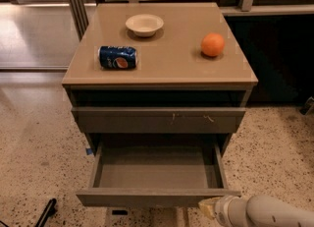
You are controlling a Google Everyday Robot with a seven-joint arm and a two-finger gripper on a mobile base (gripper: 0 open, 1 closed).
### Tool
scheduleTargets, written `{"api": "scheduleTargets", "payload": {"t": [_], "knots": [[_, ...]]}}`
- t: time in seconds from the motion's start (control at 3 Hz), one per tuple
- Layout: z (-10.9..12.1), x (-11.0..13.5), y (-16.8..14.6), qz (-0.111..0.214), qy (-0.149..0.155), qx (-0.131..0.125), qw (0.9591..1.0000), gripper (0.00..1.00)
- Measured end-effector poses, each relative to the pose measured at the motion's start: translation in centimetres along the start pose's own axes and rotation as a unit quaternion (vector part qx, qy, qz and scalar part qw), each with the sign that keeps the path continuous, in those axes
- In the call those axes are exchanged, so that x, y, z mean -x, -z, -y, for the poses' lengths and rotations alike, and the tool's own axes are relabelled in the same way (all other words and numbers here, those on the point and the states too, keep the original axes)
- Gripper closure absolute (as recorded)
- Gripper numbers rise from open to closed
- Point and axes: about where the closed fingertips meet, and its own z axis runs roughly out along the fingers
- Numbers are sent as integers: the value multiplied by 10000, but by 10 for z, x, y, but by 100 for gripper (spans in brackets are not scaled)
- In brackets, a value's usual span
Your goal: Close middle drawer
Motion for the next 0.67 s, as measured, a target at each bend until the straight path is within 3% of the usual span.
{"api": "scheduleTargets", "payload": {"t": [0.33, 0.67], "knots": [[2, 12, -15, 91, -29, -14, 10000, 100], [4, 35, -37, 77, 126, 67, 9999, 100]]}}
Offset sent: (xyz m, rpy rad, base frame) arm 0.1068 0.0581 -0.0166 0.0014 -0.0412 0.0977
